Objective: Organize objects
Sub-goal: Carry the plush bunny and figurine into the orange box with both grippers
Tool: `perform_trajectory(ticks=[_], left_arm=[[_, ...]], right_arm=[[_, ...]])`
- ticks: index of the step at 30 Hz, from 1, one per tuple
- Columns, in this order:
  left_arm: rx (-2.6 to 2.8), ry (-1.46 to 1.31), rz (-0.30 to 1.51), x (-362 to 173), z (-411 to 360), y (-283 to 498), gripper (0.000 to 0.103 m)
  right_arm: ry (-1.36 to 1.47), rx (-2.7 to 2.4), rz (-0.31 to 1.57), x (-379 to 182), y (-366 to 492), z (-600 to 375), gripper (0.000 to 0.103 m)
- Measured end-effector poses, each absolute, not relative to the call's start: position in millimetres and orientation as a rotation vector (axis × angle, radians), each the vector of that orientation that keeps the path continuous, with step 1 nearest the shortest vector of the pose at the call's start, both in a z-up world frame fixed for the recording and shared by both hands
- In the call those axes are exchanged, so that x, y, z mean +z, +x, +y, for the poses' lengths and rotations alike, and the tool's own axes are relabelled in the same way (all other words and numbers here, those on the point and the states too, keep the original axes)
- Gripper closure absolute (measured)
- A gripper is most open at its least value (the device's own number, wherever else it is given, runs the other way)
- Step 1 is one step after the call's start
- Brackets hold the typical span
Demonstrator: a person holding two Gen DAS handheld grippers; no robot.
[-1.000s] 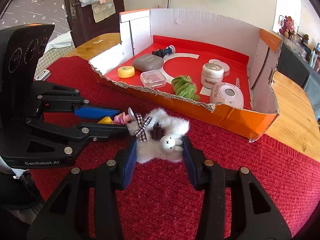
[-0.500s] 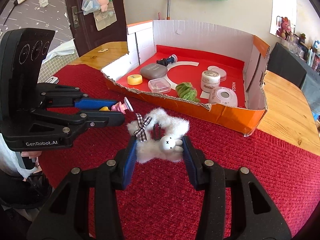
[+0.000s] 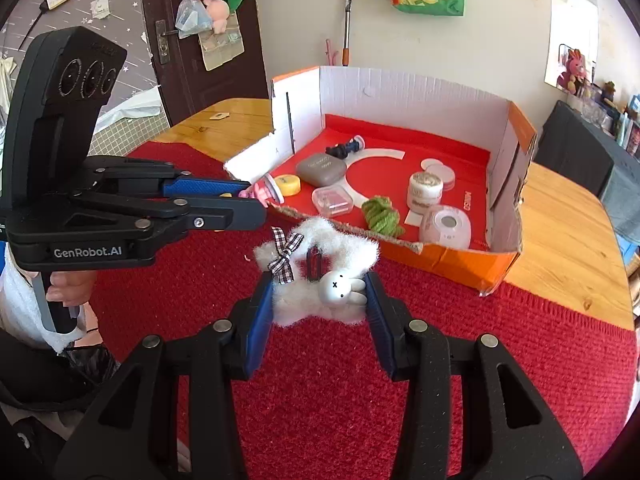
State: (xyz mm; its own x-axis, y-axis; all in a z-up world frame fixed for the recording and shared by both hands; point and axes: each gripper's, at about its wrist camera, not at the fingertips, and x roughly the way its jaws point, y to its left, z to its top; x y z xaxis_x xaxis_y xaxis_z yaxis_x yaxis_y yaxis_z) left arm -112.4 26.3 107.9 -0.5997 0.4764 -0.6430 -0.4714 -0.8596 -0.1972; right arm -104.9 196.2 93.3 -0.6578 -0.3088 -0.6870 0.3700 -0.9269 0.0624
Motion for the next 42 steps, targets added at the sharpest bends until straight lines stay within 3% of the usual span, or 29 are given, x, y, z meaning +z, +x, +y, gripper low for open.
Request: perform_trajectory(ticks=[9,19,32,42], left_arm=[[2.466,-1.022,0.025,131.1,43.3,-196.5,0.082],[2.396,-1.225,-0.012,103.3,53.2,-276.2,0.082],[2.363,-1.333,-0.034,86.1,54.5,-312.0,0.082],[2.340,-1.416,-0.068,66.5,56.6,-333.7,0.082]], right_arm=[[1.055,-2.534,0.209,113.8,-166.4,193.5,0.061],[1.212,-2.404,0.230,96.6,-238.9,199.0,0.061],[1.281,-2.300,0.342,87.0,-277.4,188.2,0.061],[1.321,-2.239,0.323,81.4,-298.7,186.7,0.061]])
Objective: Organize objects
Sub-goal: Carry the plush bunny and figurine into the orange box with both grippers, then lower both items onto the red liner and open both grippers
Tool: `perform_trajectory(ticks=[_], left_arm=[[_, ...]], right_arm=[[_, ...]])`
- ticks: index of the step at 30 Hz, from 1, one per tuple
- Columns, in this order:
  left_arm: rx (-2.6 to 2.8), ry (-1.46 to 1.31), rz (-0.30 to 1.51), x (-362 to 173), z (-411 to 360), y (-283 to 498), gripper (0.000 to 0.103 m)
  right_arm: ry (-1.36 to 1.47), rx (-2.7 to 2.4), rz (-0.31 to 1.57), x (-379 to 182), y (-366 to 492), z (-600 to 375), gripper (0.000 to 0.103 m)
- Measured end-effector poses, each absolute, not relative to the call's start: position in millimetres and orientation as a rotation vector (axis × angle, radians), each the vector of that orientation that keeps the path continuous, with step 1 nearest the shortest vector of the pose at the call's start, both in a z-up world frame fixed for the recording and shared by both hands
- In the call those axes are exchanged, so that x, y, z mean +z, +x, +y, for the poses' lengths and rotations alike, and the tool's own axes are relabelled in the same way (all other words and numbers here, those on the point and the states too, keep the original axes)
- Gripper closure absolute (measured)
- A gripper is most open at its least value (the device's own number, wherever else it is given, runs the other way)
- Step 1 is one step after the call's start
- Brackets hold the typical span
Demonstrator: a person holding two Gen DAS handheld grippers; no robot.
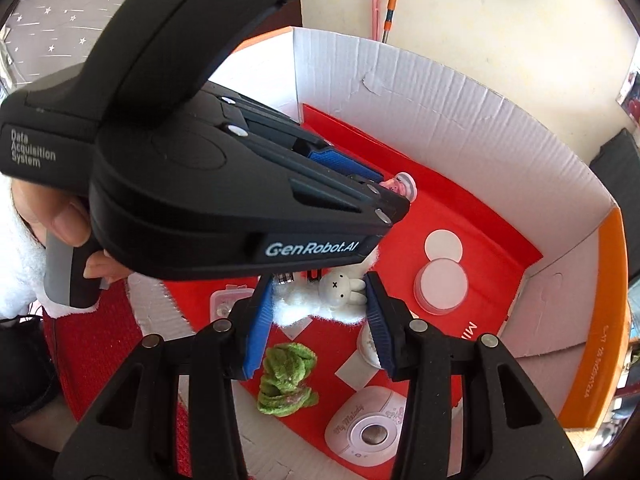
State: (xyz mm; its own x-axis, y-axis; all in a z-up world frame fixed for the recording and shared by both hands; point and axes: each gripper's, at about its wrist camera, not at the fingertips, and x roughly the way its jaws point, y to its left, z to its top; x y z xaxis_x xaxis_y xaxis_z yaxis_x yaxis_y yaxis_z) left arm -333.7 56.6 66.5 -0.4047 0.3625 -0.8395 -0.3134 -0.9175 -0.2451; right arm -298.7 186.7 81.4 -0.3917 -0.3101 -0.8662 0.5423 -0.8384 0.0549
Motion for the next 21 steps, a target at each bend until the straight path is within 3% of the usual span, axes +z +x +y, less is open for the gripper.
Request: perform_trajectory(ticks=[21], left_arm=[[2.312,-1.492,-0.110,50.0,55.0,-344.1,0.082]], right_arm=[[1.432,-2.136,0.370,58.4,-333.0,182.6,0.061]])
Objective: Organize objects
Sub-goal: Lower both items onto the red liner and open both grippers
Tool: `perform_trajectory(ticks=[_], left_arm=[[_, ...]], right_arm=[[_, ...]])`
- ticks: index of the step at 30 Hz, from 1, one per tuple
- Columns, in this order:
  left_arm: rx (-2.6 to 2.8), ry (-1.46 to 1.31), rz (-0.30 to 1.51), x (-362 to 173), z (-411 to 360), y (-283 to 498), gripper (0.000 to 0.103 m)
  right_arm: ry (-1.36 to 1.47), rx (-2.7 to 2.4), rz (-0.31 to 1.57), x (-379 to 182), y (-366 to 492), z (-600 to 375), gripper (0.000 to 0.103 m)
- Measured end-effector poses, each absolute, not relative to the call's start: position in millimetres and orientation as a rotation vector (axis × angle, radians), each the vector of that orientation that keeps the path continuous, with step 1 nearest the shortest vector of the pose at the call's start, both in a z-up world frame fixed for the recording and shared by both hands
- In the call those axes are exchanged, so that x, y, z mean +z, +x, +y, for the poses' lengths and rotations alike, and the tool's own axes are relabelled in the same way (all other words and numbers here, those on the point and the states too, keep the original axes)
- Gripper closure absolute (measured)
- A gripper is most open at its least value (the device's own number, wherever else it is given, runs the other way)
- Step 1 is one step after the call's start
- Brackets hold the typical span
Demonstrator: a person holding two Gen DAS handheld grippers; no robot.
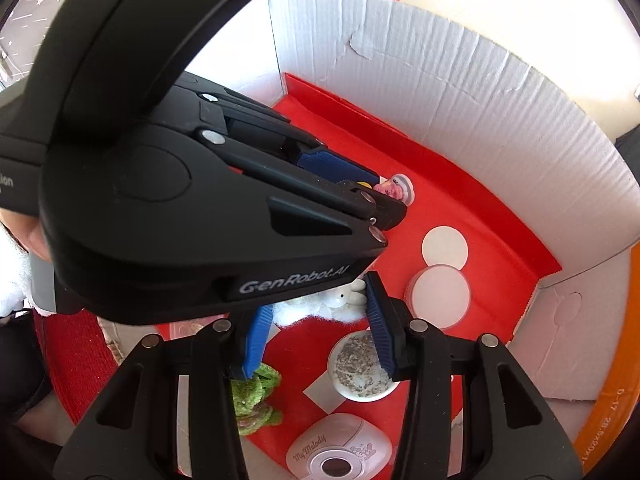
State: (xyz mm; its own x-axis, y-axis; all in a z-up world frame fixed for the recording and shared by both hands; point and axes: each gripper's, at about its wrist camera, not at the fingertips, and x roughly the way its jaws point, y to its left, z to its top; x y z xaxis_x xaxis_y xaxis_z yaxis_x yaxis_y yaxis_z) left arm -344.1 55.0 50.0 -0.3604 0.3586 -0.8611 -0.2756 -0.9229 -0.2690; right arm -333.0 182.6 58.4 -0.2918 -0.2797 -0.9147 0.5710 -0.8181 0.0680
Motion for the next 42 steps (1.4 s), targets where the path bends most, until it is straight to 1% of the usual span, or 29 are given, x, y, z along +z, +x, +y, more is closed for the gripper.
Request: perform_trajectory(ticks=[11,28,42], left_arm=[[2.326,-1.489,-0.083,46.7,57.0,-343.9,0.082],[2.325,-1.490,-0.115,46.6,50.2,-342.3,0.081],[2.326,-1.489,-0.119,46.9,49.9,-342.4,0.081]], right_arm=[[1.441,-2.127,0.401,53.2,-340.2,175.0,0.060],[1.441,-2.124,0.416,54.1,-348.5,168.5,0.058],[1.443,-2.123,0.415,53.7,-335.9,168.8,0.057]])
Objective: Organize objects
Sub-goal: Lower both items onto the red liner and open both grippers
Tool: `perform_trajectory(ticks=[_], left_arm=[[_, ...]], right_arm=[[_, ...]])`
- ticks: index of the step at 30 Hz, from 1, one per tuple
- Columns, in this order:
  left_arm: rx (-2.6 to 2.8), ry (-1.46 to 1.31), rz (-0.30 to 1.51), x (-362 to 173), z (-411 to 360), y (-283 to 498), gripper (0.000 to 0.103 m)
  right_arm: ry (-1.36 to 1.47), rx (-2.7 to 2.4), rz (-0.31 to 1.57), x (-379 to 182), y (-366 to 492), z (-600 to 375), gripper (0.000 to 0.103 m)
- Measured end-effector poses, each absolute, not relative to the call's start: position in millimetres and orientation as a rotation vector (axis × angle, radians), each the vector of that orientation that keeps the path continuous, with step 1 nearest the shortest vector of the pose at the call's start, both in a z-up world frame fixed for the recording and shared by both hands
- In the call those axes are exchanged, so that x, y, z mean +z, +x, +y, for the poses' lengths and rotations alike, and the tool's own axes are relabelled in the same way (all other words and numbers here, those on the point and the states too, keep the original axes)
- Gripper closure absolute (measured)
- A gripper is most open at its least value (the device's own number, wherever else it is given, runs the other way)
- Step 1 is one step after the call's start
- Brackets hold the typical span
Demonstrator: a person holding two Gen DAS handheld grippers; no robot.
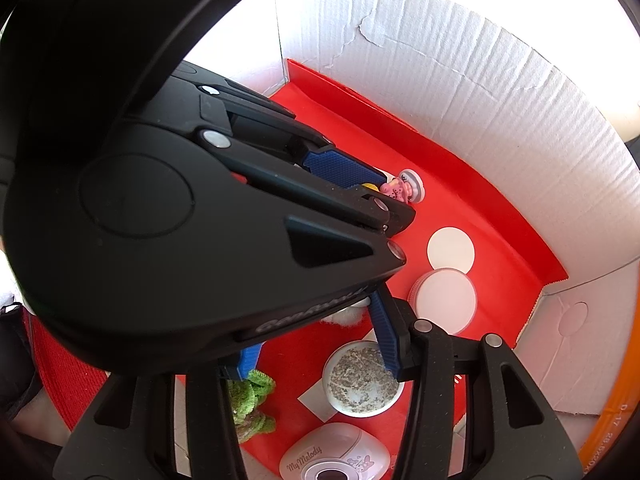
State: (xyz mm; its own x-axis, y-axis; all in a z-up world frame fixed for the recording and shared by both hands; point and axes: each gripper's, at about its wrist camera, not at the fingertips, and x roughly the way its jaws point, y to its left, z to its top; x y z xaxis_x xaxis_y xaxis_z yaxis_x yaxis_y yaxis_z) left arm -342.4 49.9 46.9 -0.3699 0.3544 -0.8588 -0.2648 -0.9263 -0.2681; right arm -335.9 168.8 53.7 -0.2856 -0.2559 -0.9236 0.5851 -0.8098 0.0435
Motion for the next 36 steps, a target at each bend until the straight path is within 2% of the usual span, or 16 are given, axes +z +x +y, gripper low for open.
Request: perform_trajectory(ticks=[10,20,36], left_arm=[[2.327,-1.489,-0.121,46.8,49.7,-342.3,0.081],[2.333,-1.490,-0.138,49.9,46.1,-342.3,0.071],[2.344,-1.473,-0.146,57.4,45.2,-341.9,0.071]], right_arm=[[1.443,-2.124,0.415,53.7,-336.0,161.3,0.057],[1.444,-2.125,0.413,53.5,-336.2,159.8,0.056],[1.453,-2.137,0.419,51.6,-339.4,154.5,0.054]])
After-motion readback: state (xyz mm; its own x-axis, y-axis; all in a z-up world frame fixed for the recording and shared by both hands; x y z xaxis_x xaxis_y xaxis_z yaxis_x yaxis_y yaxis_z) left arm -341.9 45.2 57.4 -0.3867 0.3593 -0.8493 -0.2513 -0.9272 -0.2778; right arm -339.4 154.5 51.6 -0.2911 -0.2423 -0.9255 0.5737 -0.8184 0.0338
